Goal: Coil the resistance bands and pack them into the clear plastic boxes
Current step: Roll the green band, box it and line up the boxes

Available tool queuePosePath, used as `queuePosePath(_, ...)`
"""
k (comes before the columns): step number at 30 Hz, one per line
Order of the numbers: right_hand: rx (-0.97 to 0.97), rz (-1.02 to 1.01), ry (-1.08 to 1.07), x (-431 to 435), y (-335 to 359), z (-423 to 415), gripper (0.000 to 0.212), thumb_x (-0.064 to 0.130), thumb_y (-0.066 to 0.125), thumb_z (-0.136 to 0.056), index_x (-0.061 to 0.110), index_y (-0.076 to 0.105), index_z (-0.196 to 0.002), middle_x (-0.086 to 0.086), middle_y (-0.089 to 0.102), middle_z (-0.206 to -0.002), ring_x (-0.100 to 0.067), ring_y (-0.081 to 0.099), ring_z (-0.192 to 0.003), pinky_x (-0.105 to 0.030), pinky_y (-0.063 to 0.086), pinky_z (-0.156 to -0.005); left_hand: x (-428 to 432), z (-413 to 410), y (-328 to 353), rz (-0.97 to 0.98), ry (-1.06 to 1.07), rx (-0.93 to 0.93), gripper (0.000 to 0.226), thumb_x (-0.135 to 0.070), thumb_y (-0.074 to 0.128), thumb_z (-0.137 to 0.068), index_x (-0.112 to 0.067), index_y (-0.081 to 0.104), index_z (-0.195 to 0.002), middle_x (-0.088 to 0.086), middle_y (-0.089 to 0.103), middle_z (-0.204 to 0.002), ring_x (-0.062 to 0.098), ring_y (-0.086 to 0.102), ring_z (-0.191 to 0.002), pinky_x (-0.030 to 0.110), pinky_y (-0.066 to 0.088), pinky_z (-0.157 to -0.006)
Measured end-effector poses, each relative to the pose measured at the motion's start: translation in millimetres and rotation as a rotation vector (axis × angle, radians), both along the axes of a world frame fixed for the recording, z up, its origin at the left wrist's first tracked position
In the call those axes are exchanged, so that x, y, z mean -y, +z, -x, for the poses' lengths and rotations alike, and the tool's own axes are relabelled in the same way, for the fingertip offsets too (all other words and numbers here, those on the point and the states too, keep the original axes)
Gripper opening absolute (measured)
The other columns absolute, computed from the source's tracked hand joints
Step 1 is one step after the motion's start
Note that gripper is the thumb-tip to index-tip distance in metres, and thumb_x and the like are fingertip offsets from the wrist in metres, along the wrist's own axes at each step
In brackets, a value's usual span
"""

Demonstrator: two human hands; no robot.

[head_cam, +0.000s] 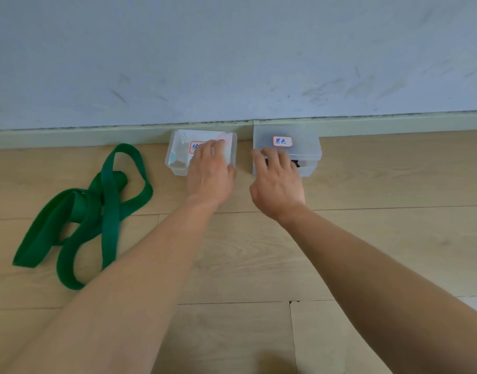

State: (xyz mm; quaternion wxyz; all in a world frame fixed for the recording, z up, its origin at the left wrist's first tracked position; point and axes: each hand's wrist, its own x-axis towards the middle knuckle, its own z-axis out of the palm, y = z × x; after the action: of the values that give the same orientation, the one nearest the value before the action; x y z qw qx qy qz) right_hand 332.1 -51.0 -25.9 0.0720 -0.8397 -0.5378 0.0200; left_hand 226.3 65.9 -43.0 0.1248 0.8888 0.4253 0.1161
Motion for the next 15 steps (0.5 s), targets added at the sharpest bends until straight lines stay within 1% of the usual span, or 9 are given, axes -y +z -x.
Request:
queuePosePath(2,-0.218,0.046,0.037,-17,-1,23,0.050,0.014,0.049,-0.088,0.012,0.046,-0.138,-0.009,0.046,-0.136,-0.033,0.048,-0.118,-0.043,0.047,-0.087,-21,26,-6,-0.016,0.181,-0.049,0.058,-0.026,0.056,-0.095,-0.012,0.038,-0.149,0.015,0.042,-0.150,0.035,0.037,-0.136,0.043,0.037,-0.110)
queuePosePath(4,-0.454,0.129,-0.005,-35,-6,39,0.058,0.014,0.047,-0.092,0.014,0.036,-0.149,-0.009,0.037,-0.146,-0.034,0.051,-0.122,-0.042,0.047,-0.086,-40,46,-12,0.068,0.331,-0.072,0.062,-0.027,0.054,-0.095,-0.015,0.033,-0.152,0.015,0.039,-0.151,0.037,0.036,-0.134,0.046,0.038,-0.108)
queuePosePath(6,-0.549,0.146,-0.068,-52,-10,48,0.064,0.015,0.047,-0.093,0.015,0.027,-0.153,-0.011,0.025,-0.155,-0.037,0.054,-0.121,-0.043,0.047,-0.087,-56,55,-18,0.282,0.455,0.007,0.066,-0.029,0.051,-0.097,-0.018,0.024,-0.156,0.014,0.038,-0.153,0.037,0.035,-0.138,0.048,0.038,-0.109)
queuePosePath(7,-0.563,0.151,-0.101,-59,-11,50,0.067,0.016,0.048,-0.093,0.016,0.022,-0.155,-0.012,0.017,-0.159,-0.039,0.054,-0.122,-0.043,0.048,-0.088,-63,56,-21,0.392,0.487,0.065,0.068,-0.031,0.049,-0.098,-0.020,0.020,-0.158,0.012,0.040,-0.154,0.036,0.038,-0.138,0.048,0.040,-0.108)
queuePosePath(9,-0.609,0.155,-0.193,-70,-12,52,0.076,0.019,0.052,-0.092,0.018,0.014,-0.158,-0.013,0.007,-0.163,-0.039,0.051,-0.126,-0.045,0.049,-0.093,-69,55,-24,0.531,0.473,0.177,0.064,-0.031,0.048,-0.097,-0.024,0.026,-0.156,0.008,0.052,-0.145,0.033,0.054,-0.123,0.043,0.047,-0.100)
queuePosePath(11,-0.729,0.128,-0.264,-75,-14,51,0.077,0.021,0.054,-0.091,0.016,0.015,-0.158,-0.011,0.009,-0.164,-0.035,0.051,-0.125,-0.041,0.048,-0.091,-66,54,-22,0.554,0.458,0.256,0.054,-0.029,0.052,-0.095,-0.024,0.041,-0.147,-0.002,0.062,-0.128,0.026,0.060,-0.106,0.035,0.047,-0.087)
queuePosePath(12,-0.791,0.095,-0.281,-74,-14,50,0.073,0.021,0.054,-0.091,0.015,0.020,-0.155,-0.010,0.016,-0.162,-0.031,0.053,-0.122,-0.039,0.047,-0.089,-62,54,-20,0.555,0.482,0.286,0.050,-0.028,0.054,-0.094,-0.023,0.046,-0.143,-0.006,0.061,-0.120,0.023,0.059,-0.101,0.033,0.045,-0.083)
queuePosePath(14,-0.866,0.007,-0.316,-66,-13,49,0.064,0.021,0.056,-0.092,0.015,0.030,-0.150,-0.008,0.031,-0.151,-0.028,0.053,-0.115,-0.034,0.044,-0.087,-51,59,-14,0.527,0.557,0.307,0.044,-0.026,0.056,-0.092,-0.020,0.052,-0.136,-0.004,0.063,-0.116,0.023,0.059,-0.100,0.033,0.046,-0.083)
queuePosePath(15,-0.896,-0.023,-0.339,-58,-12,50,0.064,0.020,0.057,-0.092,0.015,0.031,-0.151,-0.007,0.033,-0.145,-0.027,0.051,-0.109,-0.032,0.042,-0.087,-44,63,-10,0.508,0.585,0.296,0.039,-0.024,0.056,-0.092,-0.019,0.055,-0.131,-0.003,0.064,-0.116,0.025,0.060,-0.100,0.034,0.048,-0.085)
